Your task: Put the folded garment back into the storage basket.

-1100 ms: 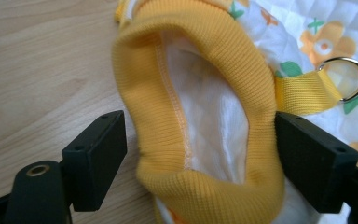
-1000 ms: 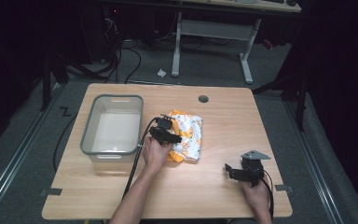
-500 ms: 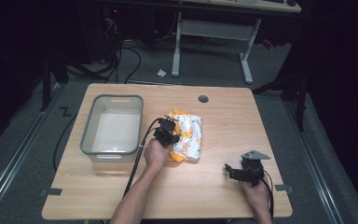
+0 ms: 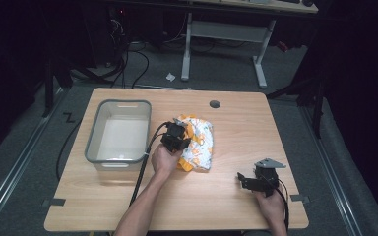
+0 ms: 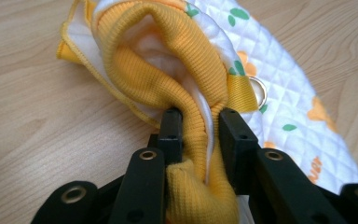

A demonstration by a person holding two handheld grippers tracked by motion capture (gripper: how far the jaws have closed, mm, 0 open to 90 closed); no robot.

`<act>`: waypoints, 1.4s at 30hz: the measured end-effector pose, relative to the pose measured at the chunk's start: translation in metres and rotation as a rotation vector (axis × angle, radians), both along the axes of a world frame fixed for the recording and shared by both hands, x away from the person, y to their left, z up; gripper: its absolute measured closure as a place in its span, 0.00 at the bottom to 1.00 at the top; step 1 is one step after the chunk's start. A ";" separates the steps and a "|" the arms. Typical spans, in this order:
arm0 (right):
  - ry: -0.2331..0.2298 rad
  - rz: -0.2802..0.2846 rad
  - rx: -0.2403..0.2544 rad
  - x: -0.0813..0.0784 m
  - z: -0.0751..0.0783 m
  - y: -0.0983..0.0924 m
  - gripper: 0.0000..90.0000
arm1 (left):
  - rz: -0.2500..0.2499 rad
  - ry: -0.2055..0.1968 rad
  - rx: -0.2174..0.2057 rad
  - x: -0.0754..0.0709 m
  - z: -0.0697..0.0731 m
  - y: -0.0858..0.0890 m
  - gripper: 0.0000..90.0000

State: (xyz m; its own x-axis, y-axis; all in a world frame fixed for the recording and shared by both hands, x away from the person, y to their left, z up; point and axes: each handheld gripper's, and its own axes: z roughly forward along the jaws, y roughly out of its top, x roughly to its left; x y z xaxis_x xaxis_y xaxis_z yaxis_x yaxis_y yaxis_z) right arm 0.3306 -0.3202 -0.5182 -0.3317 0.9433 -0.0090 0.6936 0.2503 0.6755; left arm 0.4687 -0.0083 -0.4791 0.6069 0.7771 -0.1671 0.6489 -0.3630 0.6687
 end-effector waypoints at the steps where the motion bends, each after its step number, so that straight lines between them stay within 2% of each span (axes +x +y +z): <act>1: 0.000 0.000 0.000 0.000 0.000 0.000 0.18 | 0.000 0.000 0.000 0.000 0.000 0.000 0.81; 2: 0.000 0.000 0.000 0.000 0.000 0.000 0.18 | -0.004 -0.005 -0.020 -0.002 0.005 0.002 0.81; 7: 0.001 0.001 0.000 0.000 0.000 0.000 0.18 | -0.013 -0.034 -0.046 -0.007 0.016 0.006 0.81; 12: 0.000 0.000 0.000 0.000 0.000 0.000 0.18 | -0.030 -0.067 -0.091 -0.014 0.030 0.012 0.81; 20: 0.000 0.000 0.000 0.000 0.000 0.000 0.18 | -0.044 -0.088 -0.137 -0.022 0.046 0.021 0.81; 29: 0.000 0.000 0.000 0.000 0.000 0.000 0.18 | -0.057 -0.089 -0.139 -0.025 0.053 0.029 0.81; 34: 0.000 0.000 0.000 0.000 0.000 0.000 0.18 | -0.071 -0.113 -0.140 -0.027 0.064 0.031 0.81; 35: 0.000 0.000 0.000 0.000 0.000 0.000 0.18 | -0.073 -0.119 -0.155 -0.028 0.068 0.032 0.81; 42: 0.000 0.000 0.000 0.000 0.000 0.000 0.18 | -0.076 -0.112 -0.155 -0.025 0.071 0.035 0.81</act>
State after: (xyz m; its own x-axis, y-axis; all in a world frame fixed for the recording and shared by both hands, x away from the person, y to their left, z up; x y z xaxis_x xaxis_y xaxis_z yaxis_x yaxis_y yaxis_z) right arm 0.3305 -0.3202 -0.5182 -0.3315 0.9434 -0.0089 0.6937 0.2501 0.6754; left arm 0.4433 0.0266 -0.4080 0.6840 0.6988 -0.2091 0.5420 -0.2951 0.7869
